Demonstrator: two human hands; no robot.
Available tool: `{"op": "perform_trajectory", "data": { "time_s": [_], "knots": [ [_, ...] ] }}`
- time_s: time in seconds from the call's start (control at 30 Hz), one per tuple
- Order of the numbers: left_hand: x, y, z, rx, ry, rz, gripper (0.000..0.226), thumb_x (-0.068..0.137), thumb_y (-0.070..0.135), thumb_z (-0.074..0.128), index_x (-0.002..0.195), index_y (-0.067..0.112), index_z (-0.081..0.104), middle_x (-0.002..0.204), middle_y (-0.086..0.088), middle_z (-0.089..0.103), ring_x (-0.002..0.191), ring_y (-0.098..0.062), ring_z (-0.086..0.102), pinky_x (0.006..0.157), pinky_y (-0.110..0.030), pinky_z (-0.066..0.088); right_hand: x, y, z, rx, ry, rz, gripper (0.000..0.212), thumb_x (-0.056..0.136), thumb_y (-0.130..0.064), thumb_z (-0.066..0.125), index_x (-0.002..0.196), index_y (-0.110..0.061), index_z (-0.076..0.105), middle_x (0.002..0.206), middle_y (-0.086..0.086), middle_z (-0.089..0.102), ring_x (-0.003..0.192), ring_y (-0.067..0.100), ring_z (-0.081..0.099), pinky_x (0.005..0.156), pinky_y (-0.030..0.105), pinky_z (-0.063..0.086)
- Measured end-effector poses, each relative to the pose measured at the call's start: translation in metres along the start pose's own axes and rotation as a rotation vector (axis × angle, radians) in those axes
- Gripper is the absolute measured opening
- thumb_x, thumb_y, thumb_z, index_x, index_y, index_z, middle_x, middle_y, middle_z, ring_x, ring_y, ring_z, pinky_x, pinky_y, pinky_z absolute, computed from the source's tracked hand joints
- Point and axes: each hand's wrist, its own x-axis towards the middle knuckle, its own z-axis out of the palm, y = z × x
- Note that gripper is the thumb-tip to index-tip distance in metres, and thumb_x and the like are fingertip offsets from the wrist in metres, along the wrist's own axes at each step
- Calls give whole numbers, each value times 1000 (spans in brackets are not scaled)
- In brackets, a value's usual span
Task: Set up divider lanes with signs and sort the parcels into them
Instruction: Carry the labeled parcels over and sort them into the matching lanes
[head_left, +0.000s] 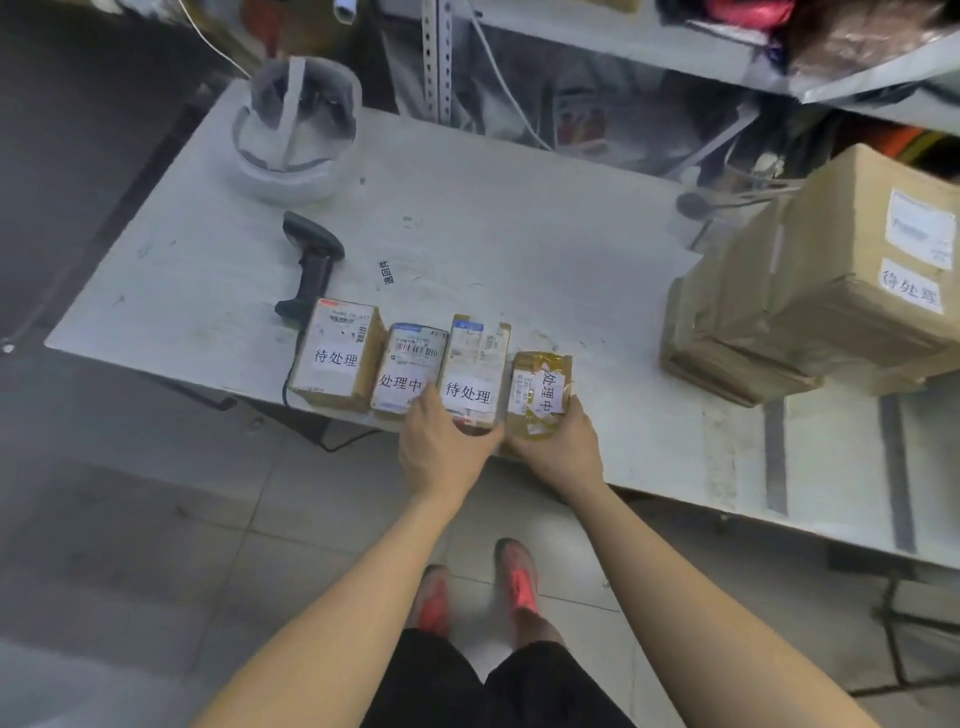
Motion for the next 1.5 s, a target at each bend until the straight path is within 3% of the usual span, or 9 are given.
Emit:
{"op": "perform_trajectory", "data": {
  "time_s": [0.17,0.3,0.4,0.5,0.7,0.8,0.93,1.23,1.5],
  "knots": [
    [9,-5,-4,-44,-14,22,81,56,62,82,112,11,55,105,-5,63,98,-26,62,72,-36,50,-7,-13,17,0,91,85,85,54,-71,72,119,-24,46,109,-2,60,100,20,63,81,45,57],
    [10,-8,-7,-57,-34,49,79,56,59,80,112,11,54,104,-6,63,97,-28,62,74,-40,53,-13,-17,21,36,167,125,92,58,-61,78,132,-19,41,117,3,56,109,24,61,86,46,55],
    [10,-7,-10,-73,-41,62,78,54,58,80,112,12,55,105,-4,63,97,-27,62,75,-39,54,-14,-18,25,8,169,146,111,62,-54,80,150,-18,23,133,8,47,124,29,51,94,47,49],
    [11,-6,-14,-90,-17,67,78,54,58,78,115,14,56,106,-3,63,96,-25,63,74,-37,53,-12,-18,31,-64,171,151,118,66,-57,79,153,-16,12,138,9,42,128,31,44,91,47,47],
    [12,-1,-26,-53,15,91,80,53,70,63,112,16,58,101,-2,64,90,-26,65,71,-37,55,-6,-19,24,-34,222,146,93,59,-45,82,137,-19,38,120,3,55,114,25,57,82,44,55],
    [10,9,-30,-32,-5,84,71,57,63,71,107,14,57,101,-3,62,90,-27,64,68,-34,49,-10,-16,8,8,261,112,83,47,-47,77,122,-26,49,114,-6,60,107,20,59,80,43,57],
    [4,38,-36,-17,-7,98,69,61,61,74,108,14,57,104,-3,61,93,-26,61,68,-31,42,-17,-14,-25,54,333,59,89,33,-56,63,117,-29,51,110,-10,62,102,17,61,80,43,58],
    [-46,109,-45,-136,104,289,64,60,60,77,105,17,60,98,1,61,79,-14,52,62,-26,39,-51,4,-116,149,414,2,97,35,-55,64,127,-31,48,117,-13,62,110,16,60,87,44,56],
    [-142,170,-17,-171,182,372,67,62,58,78,110,15,59,101,-1,62,81,-15,56,58,-25,43,-87,73,-227,222,471,-100,81,42,-56,69,118,-32,52,111,-10,63,101,16,62,84,41,57]
  ]
}}
